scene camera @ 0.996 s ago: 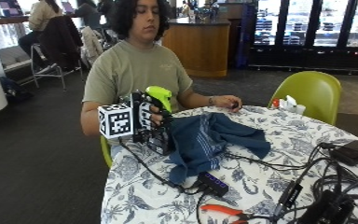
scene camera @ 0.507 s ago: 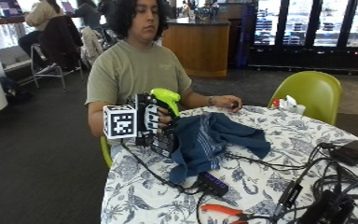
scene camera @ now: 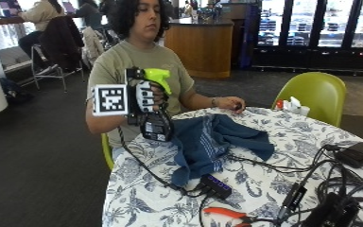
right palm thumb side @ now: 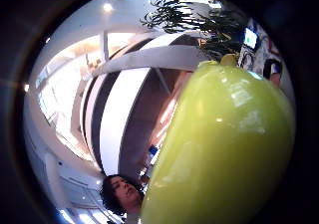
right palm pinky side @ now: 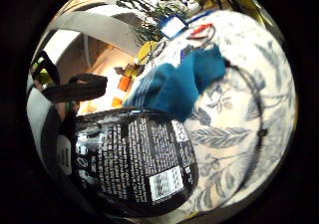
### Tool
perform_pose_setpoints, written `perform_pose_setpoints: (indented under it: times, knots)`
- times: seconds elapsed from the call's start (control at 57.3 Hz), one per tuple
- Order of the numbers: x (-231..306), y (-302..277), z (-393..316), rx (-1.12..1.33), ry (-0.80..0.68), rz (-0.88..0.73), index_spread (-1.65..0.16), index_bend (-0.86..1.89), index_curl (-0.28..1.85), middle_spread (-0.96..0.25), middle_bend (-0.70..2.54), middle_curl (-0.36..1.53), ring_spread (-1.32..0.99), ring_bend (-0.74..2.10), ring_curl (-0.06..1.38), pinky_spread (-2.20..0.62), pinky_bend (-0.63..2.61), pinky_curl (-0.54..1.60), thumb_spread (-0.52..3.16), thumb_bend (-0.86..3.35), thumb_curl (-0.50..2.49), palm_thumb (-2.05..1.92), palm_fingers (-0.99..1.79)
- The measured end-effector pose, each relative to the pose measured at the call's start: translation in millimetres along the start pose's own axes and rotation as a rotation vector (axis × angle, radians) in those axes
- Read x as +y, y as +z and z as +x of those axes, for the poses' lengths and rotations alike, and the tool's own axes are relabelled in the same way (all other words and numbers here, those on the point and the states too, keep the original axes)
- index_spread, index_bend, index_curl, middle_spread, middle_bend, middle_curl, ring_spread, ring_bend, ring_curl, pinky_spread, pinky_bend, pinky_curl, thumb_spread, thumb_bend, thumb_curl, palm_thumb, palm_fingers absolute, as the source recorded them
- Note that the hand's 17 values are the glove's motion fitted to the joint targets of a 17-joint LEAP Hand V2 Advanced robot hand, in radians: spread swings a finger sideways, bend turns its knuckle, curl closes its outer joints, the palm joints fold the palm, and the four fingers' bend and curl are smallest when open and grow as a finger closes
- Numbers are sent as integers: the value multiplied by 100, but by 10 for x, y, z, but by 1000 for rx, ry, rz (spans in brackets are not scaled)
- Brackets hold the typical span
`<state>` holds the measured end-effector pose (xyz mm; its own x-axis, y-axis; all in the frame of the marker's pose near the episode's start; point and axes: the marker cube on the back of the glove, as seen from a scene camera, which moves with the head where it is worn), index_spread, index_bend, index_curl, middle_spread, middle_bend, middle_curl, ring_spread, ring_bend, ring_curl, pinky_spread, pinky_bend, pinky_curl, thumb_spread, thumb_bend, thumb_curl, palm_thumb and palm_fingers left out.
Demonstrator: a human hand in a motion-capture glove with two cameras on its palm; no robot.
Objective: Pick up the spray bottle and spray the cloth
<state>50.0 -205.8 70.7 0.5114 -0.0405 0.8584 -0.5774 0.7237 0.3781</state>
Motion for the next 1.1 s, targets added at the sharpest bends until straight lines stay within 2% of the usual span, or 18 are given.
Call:
perform_pose_setpoints:
  times: [0.105,0.192,0.349,0.437,0.699,1.1]
  knots:
    - [-41,-189,-446,113,-46,-149,-27,39,51,-20,64,58,-18,64,49,-26,36,42,42,-3,69,99,138]
    - [-94,-240,-816,197,-30,-264,-27,40,53,-20,65,59,-19,65,50,-26,38,43,39,-2,71,98,137]
    - [-167,-97,-1295,416,-11,-430,-27,42,56,-19,67,59,-19,67,50,-27,40,43,35,-3,74,97,136]
    - [-235,74,-1377,542,66,-557,-27,42,57,-19,68,59,-19,68,51,-27,40,43,34,-3,76,97,136]
    - [-274,573,-1021,875,370,-832,-27,43,59,-19,69,60,-19,68,51,-27,41,43,31,-2,79,96,136]
    - [81,1092,-15,1243,589,-1080,-28,42,61,-19,70,59,-19,68,51,-27,42,43,30,-3,83,96,135]
